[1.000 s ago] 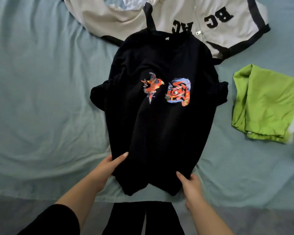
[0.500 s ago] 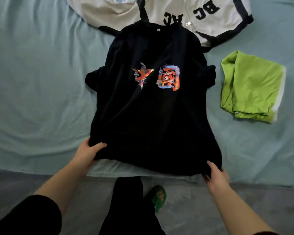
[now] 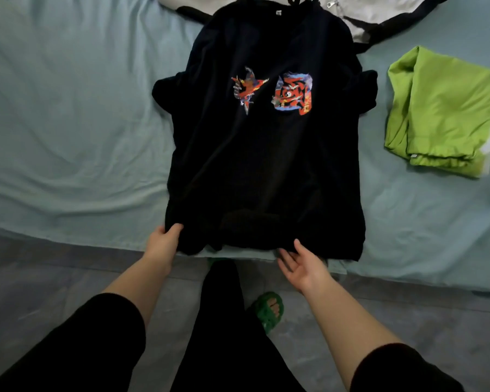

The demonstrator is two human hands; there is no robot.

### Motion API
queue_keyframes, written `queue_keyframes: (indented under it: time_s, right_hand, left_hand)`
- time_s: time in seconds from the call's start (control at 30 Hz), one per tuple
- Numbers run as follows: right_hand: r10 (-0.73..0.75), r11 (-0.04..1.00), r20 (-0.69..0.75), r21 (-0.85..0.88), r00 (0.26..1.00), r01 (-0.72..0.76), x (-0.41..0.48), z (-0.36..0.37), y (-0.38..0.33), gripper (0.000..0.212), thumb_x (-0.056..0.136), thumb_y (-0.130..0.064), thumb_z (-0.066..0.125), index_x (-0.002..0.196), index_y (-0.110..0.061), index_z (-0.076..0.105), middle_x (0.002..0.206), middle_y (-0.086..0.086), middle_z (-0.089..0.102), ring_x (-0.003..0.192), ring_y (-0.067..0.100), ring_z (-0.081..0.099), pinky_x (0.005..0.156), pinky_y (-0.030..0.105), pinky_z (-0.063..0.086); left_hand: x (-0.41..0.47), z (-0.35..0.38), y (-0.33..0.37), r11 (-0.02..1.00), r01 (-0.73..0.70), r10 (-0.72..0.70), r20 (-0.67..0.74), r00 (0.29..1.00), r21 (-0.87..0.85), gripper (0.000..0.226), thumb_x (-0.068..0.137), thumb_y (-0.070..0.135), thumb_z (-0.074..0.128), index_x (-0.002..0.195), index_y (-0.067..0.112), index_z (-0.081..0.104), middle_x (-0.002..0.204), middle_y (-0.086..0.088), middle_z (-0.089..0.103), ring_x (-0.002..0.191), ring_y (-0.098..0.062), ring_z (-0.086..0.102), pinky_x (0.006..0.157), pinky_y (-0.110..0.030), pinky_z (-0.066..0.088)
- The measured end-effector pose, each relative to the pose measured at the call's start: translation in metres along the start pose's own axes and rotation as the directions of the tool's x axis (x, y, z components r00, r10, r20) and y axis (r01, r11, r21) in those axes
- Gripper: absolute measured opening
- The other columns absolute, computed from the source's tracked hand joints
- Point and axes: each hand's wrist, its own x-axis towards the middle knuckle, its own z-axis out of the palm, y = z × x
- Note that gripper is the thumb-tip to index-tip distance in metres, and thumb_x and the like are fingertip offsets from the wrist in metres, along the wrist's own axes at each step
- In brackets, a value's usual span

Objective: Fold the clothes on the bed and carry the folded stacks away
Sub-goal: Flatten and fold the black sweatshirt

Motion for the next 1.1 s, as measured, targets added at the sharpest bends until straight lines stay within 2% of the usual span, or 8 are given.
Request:
queue_keyframes:
  time_s: [0.07,0.17,0.33,0.5,0.73,0.9,1.0,1.1]
  right_hand:
    - [-0.031,0.999,-0.032,-0.01,0.999,0.031,-0.006,-0.014,0.001,0.038,0.097,-0.015,0.054,0.134,-0.013,0.045,0.139,0.015,0.05,0.091,0.025,0.064,0.087,0.04,0.048]
    - [-0.062,0.992,-0.07,-0.111,0.996,0.054,-0.014,-0.048,0.005,0.041,0.097,-0.013,0.054,0.137,-0.015,0.046,0.116,0.009,0.063,0.085,0.021,0.065,0.081,0.038,0.048]
    - [-0.026,0.959,-0.065,-0.284,0.998,0.006,-0.016,-0.07,0.005,0.037,0.092,-0.019,0.063,0.128,-0.015,0.055,0.1,0.005,0.07,0.093,0.018,0.065,0.086,0.037,0.047]
    - [-0.092,0.973,-0.107,-0.222,0.99,0.066,-0.016,-0.083,-0.019,0.05,0.087,-0.038,0.066,0.131,-0.017,0.053,0.122,0.007,0.063,0.104,0.02,0.06,0.089,0.035,0.045]
    - [-0.199,0.972,-0.178,0.093,0.964,0.218,-0.014,-0.106,-0.077,0.048,0.095,-0.035,0.055,0.138,-0.014,0.048,0.145,0.005,0.048,0.135,0.019,0.042,0.107,0.028,0.035]
    - [-0.107,0.975,-0.08,0.187,0.991,0.12,-0.016,-0.103,-0.085,0.023,0.091,-0.017,0.062,0.114,-0.013,0.061,0.113,0.004,0.065,0.093,0.017,0.064,0.07,0.029,0.057]
    - [-0.196,0.977,-0.034,0.079,0.98,0.199,-0.027,-0.118,-0.083,0.013,0.09,-0.013,0.064,0.103,-0.011,0.064,0.097,0.007,0.07,0.085,0.018,0.067,0.062,0.03,0.06]
    - [-0.606,0.776,-0.088,-0.287,0.791,0.562,-0.036,-0.15,-0.076,0.011,0.087,-0.02,0.069,0.096,-0.02,0.064,0.095,0.001,0.07,0.087,0.014,0.067,0.071,0.026,0.053]
  left_hand:
    - [-0.006,-0.012,-0.006,0.999,-0.016,0.013,-0.063,0.998,-0.037,0.021,0.092,0.021,0.058,0.108,0.008,0.058,0.109,-0.016,0.065,0.098,-0.032,0.064,0.089,-0.049,0.053]
    - [-0.015,-0.035,-0.017,0.973,-0.088,0.112,-0.107,0.988,0.211,0.026,0.093,0.025,0.059,0.115,0.011,0.057,0.106,-0.013,0.064,0.087,-0.027,0.061,0.076,-0.042,0.052]
    - [-0.014,-0.041,-0.024,0.864,-0.092,0.168,-0.111,0.98,0.496,0.038,0.092,0.021,0.062,0.126,0.005,0.055,0.118,-0.021,0.062,0.104,-0.038,0.059,0.083,-0.041,0.046]
    - [-0.036,0.007,-0.024,0.678,-0.039,0.259,-0.189,0.947,0.734,0.088,0.083,0.033,0.068,0.152,0.02,0.015,0.156,-0.014,0.018,0.14,-0.038,0.024,0.11,-0.053,0.028]
    - [-0.081,0.131,-0.048,0.265,-0.486,0.329,0.396,0.858,0.833,0.101,0.085,0.051,0.061,0.15,0.039,-0.016,0.161,-0.002,-0.018,0.148,-0.029,-0.012,0.117,-0.052,0.004]
    - [-0.092,0.184,-0.058,-0.065,-0.721,0.128,0.722,0.68,0.69,0.098,0.085,0.056,0.058,0.149,0.044,-0.014,0.157,-0.002,-0.03,0.146,-0.029,-0.023,0.116,-0.052,-0.005]
    - [-0.095,0.193,-0.055,-0.078,-0.693,0.071,0.698,0.713,0.716,0.093,0.087,0.053,0.057,0.15,0.043,-0.009,0.157,-0.004,-0.031,0.145,-0.03,-0.023,0.117,-0.053,-0.002]
    - [-0.103,0.192,-0.052,-0.07,-0.678,0.121,0.681,0.722,0.732,0.084,0.09,0.048,0.055,0.151,0.044,-0.002,0.161,-0.003,-0.02,0.148,-0.029,-0.015,0.119,-0.051,0.003]
